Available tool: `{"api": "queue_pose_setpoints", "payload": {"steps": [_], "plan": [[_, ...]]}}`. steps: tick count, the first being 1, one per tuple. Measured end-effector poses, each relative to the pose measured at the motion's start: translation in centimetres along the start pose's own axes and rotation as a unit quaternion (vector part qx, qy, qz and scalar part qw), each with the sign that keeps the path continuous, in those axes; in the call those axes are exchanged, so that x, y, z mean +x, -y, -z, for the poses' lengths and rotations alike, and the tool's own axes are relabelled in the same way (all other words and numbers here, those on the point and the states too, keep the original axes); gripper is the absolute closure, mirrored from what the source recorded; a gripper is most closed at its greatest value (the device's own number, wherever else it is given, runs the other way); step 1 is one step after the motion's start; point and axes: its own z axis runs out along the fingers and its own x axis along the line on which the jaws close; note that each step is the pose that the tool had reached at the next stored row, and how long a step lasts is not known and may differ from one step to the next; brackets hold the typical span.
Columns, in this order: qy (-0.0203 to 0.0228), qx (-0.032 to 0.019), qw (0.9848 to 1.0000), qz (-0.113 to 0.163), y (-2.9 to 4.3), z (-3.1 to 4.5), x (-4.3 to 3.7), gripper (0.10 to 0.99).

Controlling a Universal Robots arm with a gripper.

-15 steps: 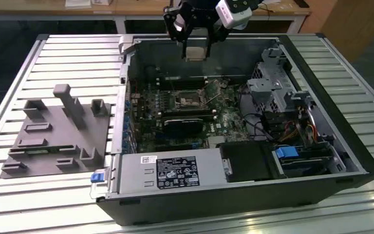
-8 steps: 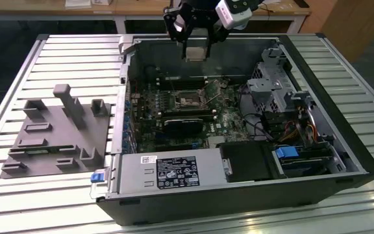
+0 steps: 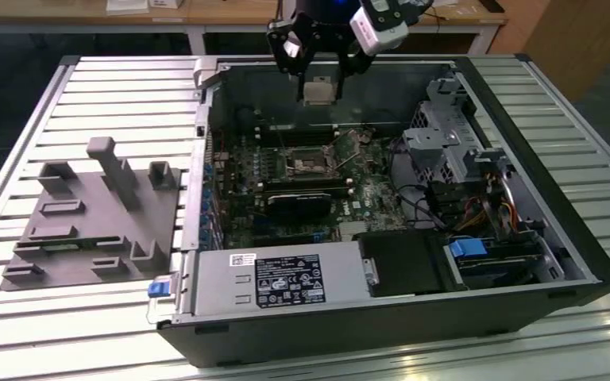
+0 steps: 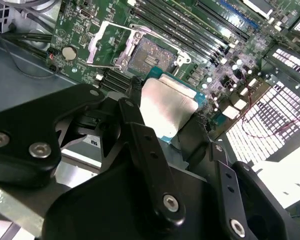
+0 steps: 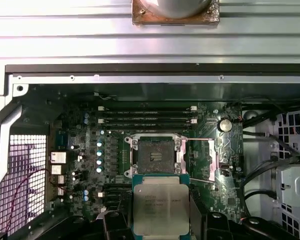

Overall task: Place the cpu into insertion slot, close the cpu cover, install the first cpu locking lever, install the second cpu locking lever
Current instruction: 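Place the cpu into insertion slot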

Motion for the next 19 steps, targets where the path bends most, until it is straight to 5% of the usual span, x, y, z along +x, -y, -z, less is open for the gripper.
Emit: {"api": "queue_pose_setpoints", "payload": {"steps": [19], "plan": [[0.0107,0.0027,0.9999,0.001,0.18,-2.07,0.09,0.545]]}}
